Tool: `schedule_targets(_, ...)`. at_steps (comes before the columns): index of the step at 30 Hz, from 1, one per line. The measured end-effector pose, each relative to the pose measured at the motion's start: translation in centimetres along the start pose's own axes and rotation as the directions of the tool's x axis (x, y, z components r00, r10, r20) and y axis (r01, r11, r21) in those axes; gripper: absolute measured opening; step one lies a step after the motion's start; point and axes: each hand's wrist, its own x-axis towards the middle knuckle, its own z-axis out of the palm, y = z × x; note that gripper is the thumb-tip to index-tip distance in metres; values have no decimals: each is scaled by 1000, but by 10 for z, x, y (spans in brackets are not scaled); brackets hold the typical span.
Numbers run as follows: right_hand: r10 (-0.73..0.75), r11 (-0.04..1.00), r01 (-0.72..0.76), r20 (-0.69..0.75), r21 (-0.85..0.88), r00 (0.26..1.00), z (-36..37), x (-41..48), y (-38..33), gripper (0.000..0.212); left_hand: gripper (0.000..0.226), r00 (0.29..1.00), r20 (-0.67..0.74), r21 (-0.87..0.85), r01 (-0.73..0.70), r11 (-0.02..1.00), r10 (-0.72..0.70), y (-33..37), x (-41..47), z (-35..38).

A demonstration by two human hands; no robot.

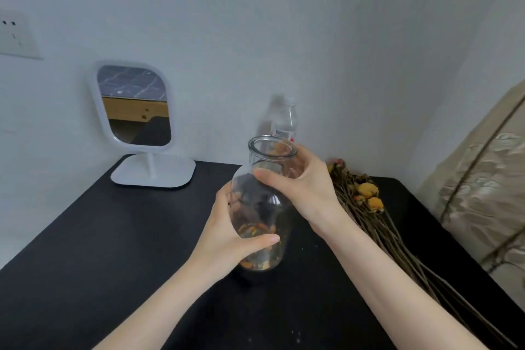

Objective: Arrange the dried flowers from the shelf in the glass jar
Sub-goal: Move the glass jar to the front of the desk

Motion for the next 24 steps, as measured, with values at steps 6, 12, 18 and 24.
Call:
schedule_targets(6, 10, 999, -11, -7, -50, 1000, 6, -2, 9, 55, 90, 1000, 23, -3, 1, 1000, -1, -9, 1, -2)
schedule_targets(12, 5, 999, -7, -27, -50, 1000, 4, 2, 18, 54, 92, 999, 34, -16, -11, 1000, 12, -15, 9, 2)
schedule_targets(18, -16, 999, 15, -35, -44, 999, 3, 8, 27, 51, 91, 999, 38, -7, -18, 1000, 18, -19, 14, 4)
schedule_targets(24, -13, 1000, 12, -10, -4, 1000, 4, 6, 30, 51, 90, 999, 29, -19, -12, 1000, 13, -17, 14, 7)
